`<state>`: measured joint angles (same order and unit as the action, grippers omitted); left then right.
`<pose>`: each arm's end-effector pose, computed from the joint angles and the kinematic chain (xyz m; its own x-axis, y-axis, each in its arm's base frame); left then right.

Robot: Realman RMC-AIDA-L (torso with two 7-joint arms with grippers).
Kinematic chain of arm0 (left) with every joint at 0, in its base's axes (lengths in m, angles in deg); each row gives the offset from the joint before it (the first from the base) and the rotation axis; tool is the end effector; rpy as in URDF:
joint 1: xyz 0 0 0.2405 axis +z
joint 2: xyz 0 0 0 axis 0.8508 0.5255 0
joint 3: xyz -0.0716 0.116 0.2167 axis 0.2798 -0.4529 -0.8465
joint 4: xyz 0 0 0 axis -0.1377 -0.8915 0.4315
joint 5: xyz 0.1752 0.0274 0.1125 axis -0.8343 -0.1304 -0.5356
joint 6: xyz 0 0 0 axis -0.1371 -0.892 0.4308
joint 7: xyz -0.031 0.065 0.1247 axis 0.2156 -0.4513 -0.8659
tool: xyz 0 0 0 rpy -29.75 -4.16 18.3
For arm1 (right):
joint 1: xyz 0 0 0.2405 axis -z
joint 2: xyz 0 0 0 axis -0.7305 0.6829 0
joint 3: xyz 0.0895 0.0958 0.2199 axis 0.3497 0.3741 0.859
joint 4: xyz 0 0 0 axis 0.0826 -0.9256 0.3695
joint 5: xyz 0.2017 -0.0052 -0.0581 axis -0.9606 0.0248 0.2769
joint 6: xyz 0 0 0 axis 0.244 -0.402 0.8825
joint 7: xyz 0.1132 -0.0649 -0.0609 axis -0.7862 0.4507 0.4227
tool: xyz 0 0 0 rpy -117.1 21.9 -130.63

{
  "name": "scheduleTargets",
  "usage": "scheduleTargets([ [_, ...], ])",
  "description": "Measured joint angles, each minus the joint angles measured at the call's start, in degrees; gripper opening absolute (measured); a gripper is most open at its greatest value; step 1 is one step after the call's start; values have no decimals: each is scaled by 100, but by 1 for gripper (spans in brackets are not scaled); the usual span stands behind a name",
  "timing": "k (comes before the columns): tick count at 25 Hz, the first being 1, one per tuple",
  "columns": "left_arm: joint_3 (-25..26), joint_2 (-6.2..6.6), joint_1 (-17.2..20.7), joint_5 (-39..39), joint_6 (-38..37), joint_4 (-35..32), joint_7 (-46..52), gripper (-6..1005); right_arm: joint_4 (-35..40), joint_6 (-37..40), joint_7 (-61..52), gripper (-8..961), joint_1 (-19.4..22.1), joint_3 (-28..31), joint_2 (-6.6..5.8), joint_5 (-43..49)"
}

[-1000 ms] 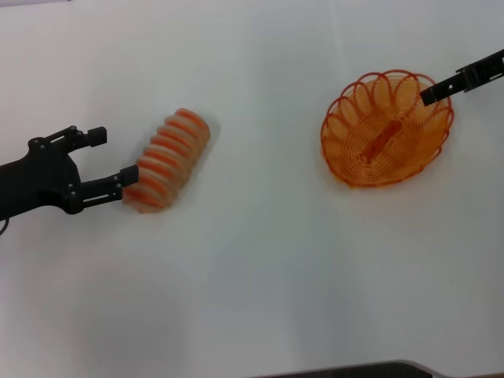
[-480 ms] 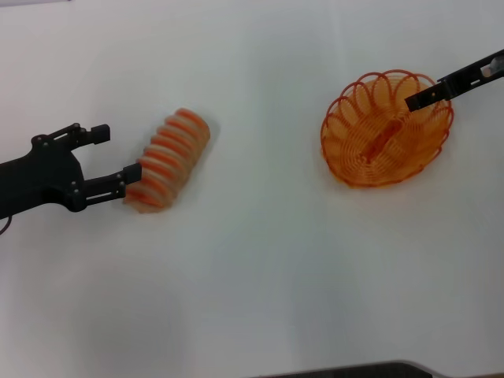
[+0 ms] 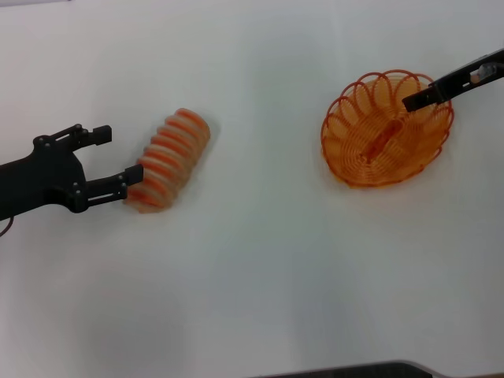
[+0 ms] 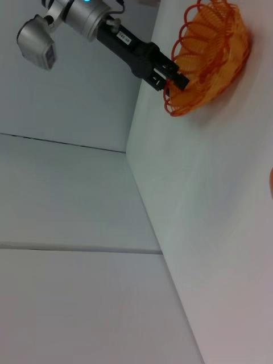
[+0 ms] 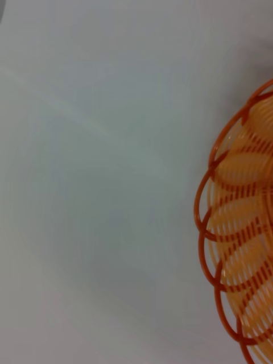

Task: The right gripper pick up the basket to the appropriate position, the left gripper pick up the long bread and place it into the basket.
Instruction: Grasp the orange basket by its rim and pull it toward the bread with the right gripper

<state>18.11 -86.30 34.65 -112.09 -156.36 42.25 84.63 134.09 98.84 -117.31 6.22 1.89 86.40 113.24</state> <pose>-0.3099 0.2972 -0.0043 0.8157 0.2497 0.5218 0.4452 -0.8470 -0.2905 0.2894 0.4022 0.0423 0.6059 -0.7914 -0.0808 -0.6890 -0.4713 -0.5506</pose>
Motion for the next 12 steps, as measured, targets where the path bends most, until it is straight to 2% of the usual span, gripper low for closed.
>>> scheduleTargets([
  [2,0,-1,0,-11,0,0,-3,842,0,-48,-14,664,4,-39,9,3],
  [12,0,-1,0,-43,4,0,-10,841,19,-323,-58,443,13,-86,120,123],
])
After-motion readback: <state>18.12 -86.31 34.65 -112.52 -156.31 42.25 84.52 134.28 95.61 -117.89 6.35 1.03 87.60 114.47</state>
